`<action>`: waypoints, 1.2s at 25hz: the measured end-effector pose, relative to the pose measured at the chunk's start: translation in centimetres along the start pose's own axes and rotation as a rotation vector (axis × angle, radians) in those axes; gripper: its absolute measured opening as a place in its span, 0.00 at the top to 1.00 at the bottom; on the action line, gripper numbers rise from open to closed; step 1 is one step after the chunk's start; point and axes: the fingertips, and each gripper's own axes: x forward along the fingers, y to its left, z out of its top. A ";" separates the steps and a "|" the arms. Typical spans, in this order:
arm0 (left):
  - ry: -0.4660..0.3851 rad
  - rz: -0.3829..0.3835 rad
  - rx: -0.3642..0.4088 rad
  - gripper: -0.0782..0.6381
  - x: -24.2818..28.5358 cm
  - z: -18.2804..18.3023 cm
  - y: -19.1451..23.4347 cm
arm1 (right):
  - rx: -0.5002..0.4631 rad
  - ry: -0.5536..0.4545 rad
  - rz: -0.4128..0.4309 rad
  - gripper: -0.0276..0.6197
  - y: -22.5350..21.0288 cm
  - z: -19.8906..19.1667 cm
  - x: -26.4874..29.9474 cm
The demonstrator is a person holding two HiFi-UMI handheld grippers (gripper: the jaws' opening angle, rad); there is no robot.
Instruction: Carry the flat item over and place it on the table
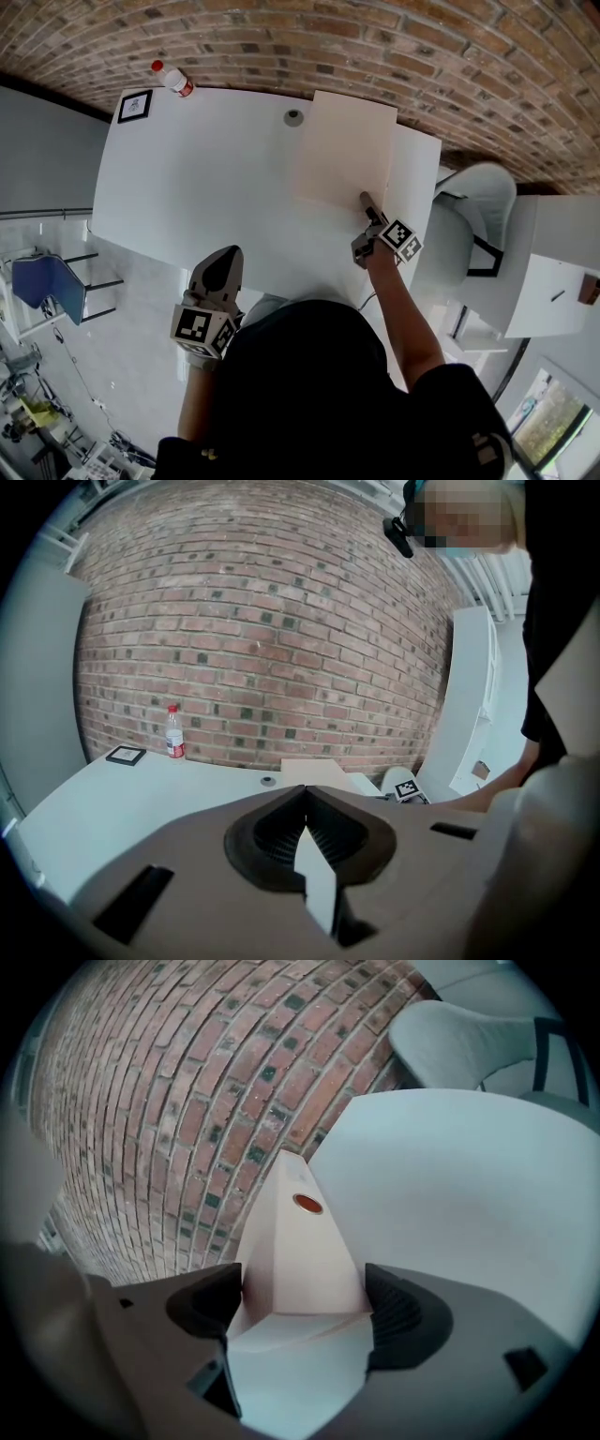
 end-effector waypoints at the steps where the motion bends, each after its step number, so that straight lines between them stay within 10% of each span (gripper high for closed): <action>1: 0.000 0.002 0.001 0.89 -0.1 0.0 0.0 | -0.019 0.004 -0.014 0.32 -0.2 -0.1 0.0; 17: -0.095 0.008 -0.075 0.89 -1.8 0.3 0.6 | -0.544 -0.059 -0.140 0.34 3.9 1.8 -3.7; 30: -0.206 0.012 -0.104 0.89 -3.9 2.1 1.6 | -1.056 -0.081 0.059 0.80 18.6 -1.3 -7.2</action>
